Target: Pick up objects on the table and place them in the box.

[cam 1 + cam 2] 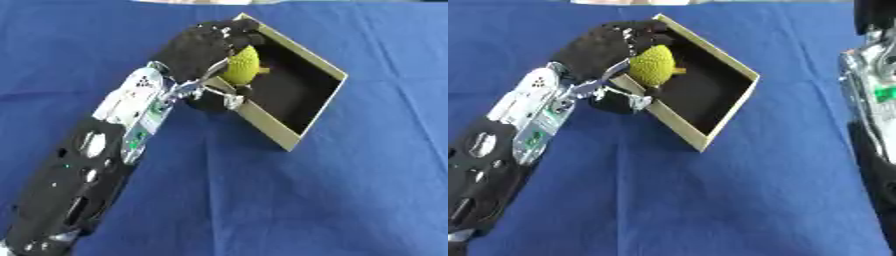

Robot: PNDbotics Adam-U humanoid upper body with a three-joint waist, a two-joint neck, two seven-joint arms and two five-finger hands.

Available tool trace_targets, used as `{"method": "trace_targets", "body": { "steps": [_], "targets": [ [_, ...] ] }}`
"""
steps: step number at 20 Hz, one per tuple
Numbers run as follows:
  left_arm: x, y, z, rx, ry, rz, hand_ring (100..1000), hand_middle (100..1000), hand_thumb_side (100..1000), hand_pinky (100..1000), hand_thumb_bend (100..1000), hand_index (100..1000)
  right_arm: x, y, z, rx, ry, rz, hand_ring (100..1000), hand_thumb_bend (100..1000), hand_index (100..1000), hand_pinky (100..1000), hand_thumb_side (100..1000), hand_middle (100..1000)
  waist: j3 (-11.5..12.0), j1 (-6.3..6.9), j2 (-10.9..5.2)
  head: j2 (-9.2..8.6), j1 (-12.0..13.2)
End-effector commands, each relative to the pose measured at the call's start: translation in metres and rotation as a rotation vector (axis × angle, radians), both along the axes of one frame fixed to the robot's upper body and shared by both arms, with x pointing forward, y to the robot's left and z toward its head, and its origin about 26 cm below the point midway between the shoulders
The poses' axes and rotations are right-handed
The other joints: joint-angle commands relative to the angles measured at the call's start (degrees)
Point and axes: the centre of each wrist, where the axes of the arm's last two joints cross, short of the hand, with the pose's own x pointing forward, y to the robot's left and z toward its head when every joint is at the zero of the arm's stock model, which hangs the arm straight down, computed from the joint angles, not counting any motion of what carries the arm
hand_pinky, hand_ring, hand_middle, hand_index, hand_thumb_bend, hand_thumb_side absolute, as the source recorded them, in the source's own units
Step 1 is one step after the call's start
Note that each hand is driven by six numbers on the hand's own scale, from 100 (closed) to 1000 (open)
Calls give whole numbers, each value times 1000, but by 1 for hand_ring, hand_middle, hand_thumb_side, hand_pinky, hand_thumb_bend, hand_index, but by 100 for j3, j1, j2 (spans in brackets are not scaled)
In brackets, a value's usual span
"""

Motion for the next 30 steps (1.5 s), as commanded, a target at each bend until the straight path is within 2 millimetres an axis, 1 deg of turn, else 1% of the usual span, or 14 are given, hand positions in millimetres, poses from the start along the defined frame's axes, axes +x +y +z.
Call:
{"method": "trace_targets", "body": {
  "steps": [1,4,6,9,12,15,17,18,20,23,25,27,30],
  "targets": [
    [-3,6,18,-39,-61,-14,905,947,367,835,773,957,-6,-2,8,-13,-30,-7,805,213,862,814,915,796,-7,-4,-125,-31,-10],
    [-6,11,28,-84,-79,-29,893,928,364,823,762,947,-6,-3,7,-12,-29,-11,805,218,862,814,911,796,-5,6,-133,-12,-27],
    [-10,15,37,-136,-86,-47,874,899,343,807,741,929,-6,-3,7,-9,-32,-14,805,220,862,814,908,797,2,16,-143,19,-49],
    [-23,27,60,-276,-98,-98,835,842,289,785,682,882,-6,-5,9,5,-47,-20,806,222,862,814,898,798,23,41,-177,98,-114],
    [-40,40,84,-412,-83,-176,824,827,275,781,662,863,-7,-7,10,18,-60,-29,806,223,861,814,894,798,55,67,-218,176,-197],
    [-61,61,109,-536,-98,-255,818,819,245,781,672,852,-7,-9,9,23,-66,-35,807,222,861,814,887,799,85,94,-276,244,-301],
    [-71,71,119,-575,-106,-283,818,819,245,781,672,852,-7,-9,9,23,-68,-34,807,222,861,814,887,799,90,104,-295,255,-322],
    [-77,81,124,-594,-129,-286,818,819,221,782,688,851,-7,-10,9,23,-68,-38,807,223,861,814,881,798,125,112,-322,270,-370],
    [-91,109,135,-662,-190,-289,817,819,205,784,690,855,-7,-12,7,26,-72,-47,807,224,861,814,877,799,200,121,-372,293,-464],
    [-111,146,136,-757,-233,-296,824,827,197,789,693,859,-7,-15,6,28,-74,-59,807,224,860,814,874,799,308,124,-434,329,-564],
    [-122,164,132,-826,-251,-309,825,828,193,789,699,862,-7,-16,5,31,-77,-65,808,224,860,814,873,799,371,109,-467,332,-595],
    [-127,180,127,-898,-269,-325,824,828,193,787,706,863,-7,-17,5,32,-80,-67,808,225,859,815,870,800,420,83,-500,311,-609],
    [-126,200,118,-959,-303,-349,819,823,173,782,718,859,-7,-18,5,34,-87,-68,808,226,858,815,869,800,472,31,-535,273,-641]
  ]
}}
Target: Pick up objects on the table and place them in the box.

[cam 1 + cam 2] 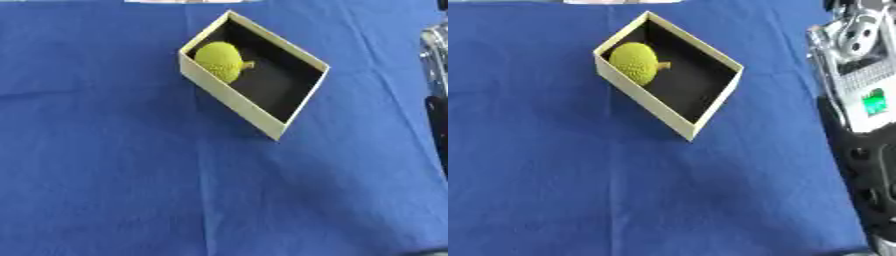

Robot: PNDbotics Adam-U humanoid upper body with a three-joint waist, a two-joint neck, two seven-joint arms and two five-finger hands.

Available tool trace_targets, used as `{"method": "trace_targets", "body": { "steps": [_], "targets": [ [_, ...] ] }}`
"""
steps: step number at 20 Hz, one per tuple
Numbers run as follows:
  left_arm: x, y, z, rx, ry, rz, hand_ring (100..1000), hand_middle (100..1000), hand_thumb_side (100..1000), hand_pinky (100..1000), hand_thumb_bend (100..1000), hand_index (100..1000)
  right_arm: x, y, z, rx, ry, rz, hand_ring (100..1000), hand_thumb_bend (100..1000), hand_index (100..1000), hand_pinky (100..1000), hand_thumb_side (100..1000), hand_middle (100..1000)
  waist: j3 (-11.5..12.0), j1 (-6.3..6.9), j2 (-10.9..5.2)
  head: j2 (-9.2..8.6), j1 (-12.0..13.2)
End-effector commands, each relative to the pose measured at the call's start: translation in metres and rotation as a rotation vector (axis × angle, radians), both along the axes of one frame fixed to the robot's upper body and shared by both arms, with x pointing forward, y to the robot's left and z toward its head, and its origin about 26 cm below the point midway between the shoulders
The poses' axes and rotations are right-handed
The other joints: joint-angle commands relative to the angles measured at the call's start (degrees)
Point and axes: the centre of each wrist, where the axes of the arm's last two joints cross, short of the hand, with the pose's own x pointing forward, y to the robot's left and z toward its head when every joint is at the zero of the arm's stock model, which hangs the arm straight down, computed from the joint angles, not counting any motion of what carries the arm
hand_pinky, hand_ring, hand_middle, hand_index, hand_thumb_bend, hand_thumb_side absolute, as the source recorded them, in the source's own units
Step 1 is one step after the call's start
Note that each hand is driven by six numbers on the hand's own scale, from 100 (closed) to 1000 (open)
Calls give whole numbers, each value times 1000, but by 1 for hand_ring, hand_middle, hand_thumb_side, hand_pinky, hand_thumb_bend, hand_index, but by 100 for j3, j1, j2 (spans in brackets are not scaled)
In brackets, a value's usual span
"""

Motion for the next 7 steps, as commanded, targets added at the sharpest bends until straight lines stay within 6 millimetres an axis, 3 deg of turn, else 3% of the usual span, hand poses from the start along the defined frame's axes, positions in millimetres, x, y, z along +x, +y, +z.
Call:
{"method": "trace_targets", "body": {
  "steps": [1,7],
  "targets": [
    [-9,21,5,-55,-86,-12,818,821,169,781,719,857,-7,-4,10,-19,-49,-19,808,226,858,815,868,800,25,-21,-160,-51,-52],
    [-4,53,-28,-83,-68,17,814,816,174,778,716,857,-7,-6,10,-8,-59,-24,808,229,857,815,864,800,87,-106,-207,-203,95]
  ]
}}
